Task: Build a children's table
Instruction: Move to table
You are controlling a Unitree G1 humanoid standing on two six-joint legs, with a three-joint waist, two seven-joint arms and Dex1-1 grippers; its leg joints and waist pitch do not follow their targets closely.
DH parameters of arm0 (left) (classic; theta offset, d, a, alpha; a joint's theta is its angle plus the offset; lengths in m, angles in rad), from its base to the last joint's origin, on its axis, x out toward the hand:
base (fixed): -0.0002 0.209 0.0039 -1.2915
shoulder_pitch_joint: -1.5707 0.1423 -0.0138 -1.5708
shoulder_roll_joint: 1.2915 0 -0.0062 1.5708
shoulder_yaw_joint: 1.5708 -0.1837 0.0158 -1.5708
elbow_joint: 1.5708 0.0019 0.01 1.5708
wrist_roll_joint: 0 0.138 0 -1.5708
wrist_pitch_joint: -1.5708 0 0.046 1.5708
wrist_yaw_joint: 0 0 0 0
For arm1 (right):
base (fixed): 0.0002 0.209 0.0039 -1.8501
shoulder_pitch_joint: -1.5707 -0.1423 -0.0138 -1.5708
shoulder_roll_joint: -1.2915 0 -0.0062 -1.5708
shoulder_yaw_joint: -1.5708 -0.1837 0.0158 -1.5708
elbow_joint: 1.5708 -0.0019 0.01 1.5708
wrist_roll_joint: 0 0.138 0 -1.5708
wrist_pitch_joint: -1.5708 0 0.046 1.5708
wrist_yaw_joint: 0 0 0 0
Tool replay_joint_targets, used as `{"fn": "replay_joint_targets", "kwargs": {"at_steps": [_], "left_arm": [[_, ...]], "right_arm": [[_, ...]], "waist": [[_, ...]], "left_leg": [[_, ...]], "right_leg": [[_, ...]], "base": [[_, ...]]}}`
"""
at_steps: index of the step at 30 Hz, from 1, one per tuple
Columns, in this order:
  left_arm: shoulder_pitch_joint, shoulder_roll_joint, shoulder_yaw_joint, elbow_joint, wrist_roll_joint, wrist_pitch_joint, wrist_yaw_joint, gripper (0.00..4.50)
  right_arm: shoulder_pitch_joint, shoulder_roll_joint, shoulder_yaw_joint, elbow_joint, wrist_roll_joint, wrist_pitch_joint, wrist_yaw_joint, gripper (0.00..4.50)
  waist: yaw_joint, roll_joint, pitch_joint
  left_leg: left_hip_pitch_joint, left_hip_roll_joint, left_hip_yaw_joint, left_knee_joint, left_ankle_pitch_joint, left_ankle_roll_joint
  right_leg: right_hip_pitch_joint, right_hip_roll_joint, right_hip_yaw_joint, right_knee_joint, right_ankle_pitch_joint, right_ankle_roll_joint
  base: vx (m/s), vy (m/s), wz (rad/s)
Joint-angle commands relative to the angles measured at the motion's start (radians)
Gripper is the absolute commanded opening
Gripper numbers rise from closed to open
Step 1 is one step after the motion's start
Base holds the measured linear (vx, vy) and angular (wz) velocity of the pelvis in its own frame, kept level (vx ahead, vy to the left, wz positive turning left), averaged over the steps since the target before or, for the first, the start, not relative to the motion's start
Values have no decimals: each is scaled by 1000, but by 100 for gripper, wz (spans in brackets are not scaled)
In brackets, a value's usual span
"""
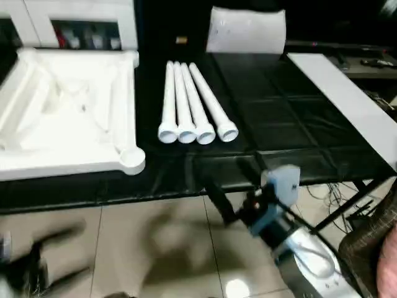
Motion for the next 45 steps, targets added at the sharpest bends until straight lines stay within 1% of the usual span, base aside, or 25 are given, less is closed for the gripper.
{"fn": "replay_joint_targets", "kwargs": {"at_steps": [1, 3, 4, 6, 10, 20, 21, 22, 26, 27, 29, 31, 32, 33, 35, 36, 37, 38, 39, 40, 41, 42, 43, 44, 45], "left_arm": [[-239, -107, -174, -309, 118, 314, 329, 447], [-416, -199, -278, -461, 166, 530, 530, 447], [-461, -224, -292, -486, 165, 576, 579, 447], [-490, -239, -268, -544, 150, 631, 656, 447], [-521, -247, -216, -531, 223, 624, 722, 447], [-393, -241, -140, -557, 426, 787, 1041, 447], [-357, -234, -134, -565, 450, 792, 1064, 447], [-334, -234, -129, -568, 475, 793, 1076, 447], [-274, -260, -93, -590, 505, 809, 1084, 447], [-276, -270, -90, -595, 507, 822, 1091, 447], [-282, -263, -102, -597, 523, 822, 1100, 447], [-294, -248, -123, -594, 519, 828, 1116, 447], [-298, -249, -122, -595, 512, 835, 1123, 447], [-303, -251, -122, -594, 509, 840, 1129, 447], [-311, -254, -120, -592, 511, 849, 1129, 447], [-316, -257, -118, -590, 510, 849, 1122, 447], [-327, -261, -111, -588, 513, 863, 1115, 447], [-334, -259, -110, -584, 519, 867, 1111, 447], [-339, -252, -113, -578, 531, 869, 1109, 447], [-346, -243, -122, -564, 544, 861, 1104, 447], [-348, -242, -127, -560, 539, 857, 1104, 447], [-350, -240, -132, -557, 537, 852, 1105, 447], [-352, -238, -139, -556, 540, 842, 1110, 447], [-353, -238, -144, -555, 535, 839, 1106, 447], [-357, -239, -149, -554, 533, 842, 1103, 447]], "right_arm": [[-19, 2, -6, 5, -17, 11, -20, 450], [-30, 7, -3, 5, -21, 11, -29, 450], [-35, 9, -3, 4, -25, 11, -34, 450], [-54, 16, -7, 0, -33, 15, -50, 450], [-95, 35, -8, 8, -78, 30, -108, 450], [-122, 53, 79, 89, -362, 78, -322, 450], [-114, 56, 90, 99, -377, 58, -323, 450], [-109, 59, 99, 106, -386, 47, -325, 450], [-128, 110, 137, 151, -404, 43, -358, 450], [-140, 119, 146, 167, -420, 27, -360, 450], [-154, 131, 150, 184, -423, 25, -360, 450], [-186, 146, 144, 209, -425, 29, -359, 450], [-190, 153, 139, 214, -424, 31, -361, 450], [-193, 159, 134, 219, -422, 33, -362, 450], [-195, 168, 126, 225, -414, 38, -364, 450], [-194, 175, 120, 226, -409, 47, -370, 450], [-186, 190, 111, 229, -406, 49, -380, 450], [-178, 200, 103, 231, -406, 44, -390, 450], [-167, 216, 90, 237, -396, 32, -396, 450], [-152, 219, 82, 244, -393, 16, -390, 450], [-144, 224, 78, 247, -396, 14, -395, 450], [-137, 214, 81, 251, -419, 16, -403, 450], [-128, 214, 76, 255, -427, 19, -409, 450], [-119, 220, 68, 256, -432, 21, -415, 450], [-115, 223, 62, 256, -436, 28, -419, 450]], "waist": [[3, 41, -46], [19, 36, -35], [21, 30, -39], [-8, 17, -52], [-50, 26, -73], [-39, 33, -74], [-31, 14, -69], [-39, 40, -77], [-44, 51, -73], [-38, 50, -67], [-13, 30, -57], [-1, 41, -33], [-4, 45, -32], [3, 49, -27], [-14, 80, -39], [-80, 106, -51], [-61, 121, -71], [-55, 123, -74], [-45, 107, -76], [-30, 110, -74], [-27, 96, -72], [-31, 43, -79], [-6, 29, -77], [-15, 37, -63], [-26, 67, -33]], "left_leg": [[25, 98, -52, -83, -293, -72], [48, 88, -40, -64, -333, -94], [5, 83, -58, -73, -253, -79], [-29, 74, -67, -80, -142, -57], [-26, 51, -59, -45, -56, 20], [-23, 61, -66, -51, -90, 0], [-76, 35, -99, -67, -76, 76], [-67, 33, -114, -59, -71, 174], [-91, 20, -157, -42, 17, 300], [-114, 4, -161, -39, 5, 305], [-138, 9, -158, 39, -33, 253], [-136, 66, -193, 187, -82, 84], [-134, 70, -205, 206, -92, 48], [-108, 63, -196, 167, -121, 31], [-60, 19, -172, 20, -99, 153], [21, -14, -250, -65, -45, 313], [35, 2, -301, -26, 183, 361], [4, 55, -230, -16, 259, 243], [-50, 61, -193, -67, 217, -15], [-57, 27, -196, -116, 84, -291], [-58, 23, -191, -141, -41, -412], [-36, 11, -187, -138, -240, -491], [3, -1, -230, 129, -134, -247], [-12, -11, -246, 173, -84, -147], [-21, 24, -302, 217, -55, -109]], "right_leg": [[1, -103, 72, -83, -186, -176], [-24, -97, 70, -95, -210, -196], [15, -106, 70, -87, -193, -178], [42, -88, 53, -68, -83, -130], [33, -83, 68, -76, -16, -128], [22, -74, 59, -72, -24, -143], [57, -93, 15, -68, -8, -135], [47, -104, -14, -82, -10, -145], [67, -116, -64, -87, -17, -218], [81, -137, -71, -97, -82, -211], [108, -268, -35, -169, -272, -161], [107, -434, -13, -238, -433, -115], [109, -440, -29, -236, -436, -111], [110, -383, -72, -229, -457, -127], [144, -177, -154, -143, -429, -178], [14, 41, -160, 110, -278, -111], [-46, 35, -99, 166, -209, -36], [-69, 15, -63, 156, -129, -11], [-24, 18, -64, 154, -32, 31], [2, 25, -66, 120, 30, 22], [7, 19, -62, 96, 64, -1], [5, -50, -21, 31, 50, -81], [-33, -281, 125, -99, -106, -163], [-28, -296, 132, -128, -138, -203], [-6, -285, 82, -134, -275, -225]], "base": [[-63, -17, 21], [-78, -3, 23], [0, 0, 0], [13, 17, -13], [9, -10, -6], [0, -6, 1], [0, 0, 0], [-23, -9, 42], [-13, -10, 45], [-31, 9, 50], [-57, 45, 57], [-31, 101, 37], [-28, 179, 38], [-7, 227, 39], [12, 346, 77], [21, 313, 75], [7, 147, 31], [0, 291, 72], [-6, 261, 36], [-34, 379, 39], [-27, 234, -2], [-21, 201, 15], [-40, 174, 21], [-40, 174, 21], [-77, 216, 7]]}}
